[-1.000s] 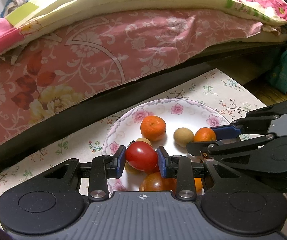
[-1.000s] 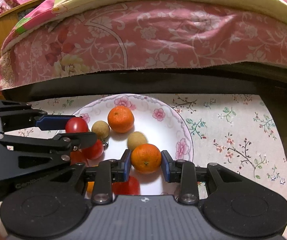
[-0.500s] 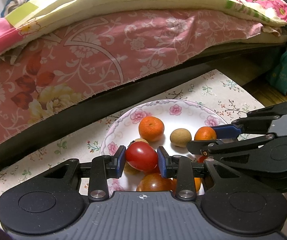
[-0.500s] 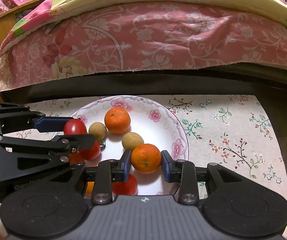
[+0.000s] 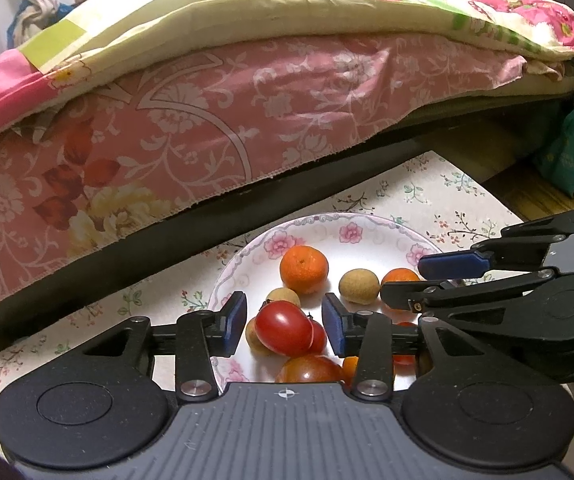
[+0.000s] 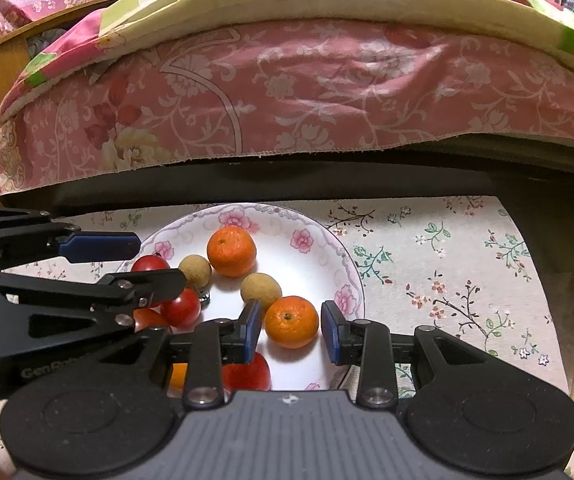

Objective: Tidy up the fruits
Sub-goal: 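Lower the orange and tomato onto the plate beside the other fruits, then open both grippers to release the orange and tomato on the plate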

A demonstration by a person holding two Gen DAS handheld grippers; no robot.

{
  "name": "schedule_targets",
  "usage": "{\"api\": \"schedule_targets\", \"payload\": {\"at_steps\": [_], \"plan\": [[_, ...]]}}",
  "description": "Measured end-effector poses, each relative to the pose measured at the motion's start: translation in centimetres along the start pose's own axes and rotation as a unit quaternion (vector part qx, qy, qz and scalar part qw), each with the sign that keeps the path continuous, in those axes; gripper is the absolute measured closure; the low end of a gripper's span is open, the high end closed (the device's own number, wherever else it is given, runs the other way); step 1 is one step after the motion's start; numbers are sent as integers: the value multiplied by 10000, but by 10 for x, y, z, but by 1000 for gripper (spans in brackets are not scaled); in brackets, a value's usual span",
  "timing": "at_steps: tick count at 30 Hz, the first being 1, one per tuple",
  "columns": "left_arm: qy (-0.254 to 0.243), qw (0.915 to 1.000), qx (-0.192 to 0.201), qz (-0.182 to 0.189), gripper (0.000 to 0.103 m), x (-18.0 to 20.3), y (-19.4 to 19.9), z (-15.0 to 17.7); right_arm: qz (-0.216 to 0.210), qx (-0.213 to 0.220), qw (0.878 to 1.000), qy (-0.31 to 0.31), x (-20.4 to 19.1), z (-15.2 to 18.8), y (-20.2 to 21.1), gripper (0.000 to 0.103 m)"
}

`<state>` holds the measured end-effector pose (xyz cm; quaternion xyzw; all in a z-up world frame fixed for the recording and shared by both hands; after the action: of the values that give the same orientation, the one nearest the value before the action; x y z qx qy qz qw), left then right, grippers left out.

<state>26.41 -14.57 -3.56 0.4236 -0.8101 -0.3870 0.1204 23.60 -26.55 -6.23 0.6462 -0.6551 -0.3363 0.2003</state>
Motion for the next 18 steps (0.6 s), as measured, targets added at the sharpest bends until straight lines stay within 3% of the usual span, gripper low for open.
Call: {"api": "schedule_targets", "payload": {"at_steps": [18], "plan": [[64, 9999, 7, -81, 35, 3, 11, 4, 99, -29, 9999, -95, 3, 1, 12, 68]]}}
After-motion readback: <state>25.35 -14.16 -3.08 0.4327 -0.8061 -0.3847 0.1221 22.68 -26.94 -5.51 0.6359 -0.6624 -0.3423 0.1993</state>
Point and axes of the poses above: each gripper's, at about its wrist camera, not at the fingertips, and y roughly against the way its jaws point, x to its right, z to its underside, the point moved 3 cm from there along -y, roughly the way its jaws point, and after that the axes turned 4 degrees about -y, right-handed, at the moved point
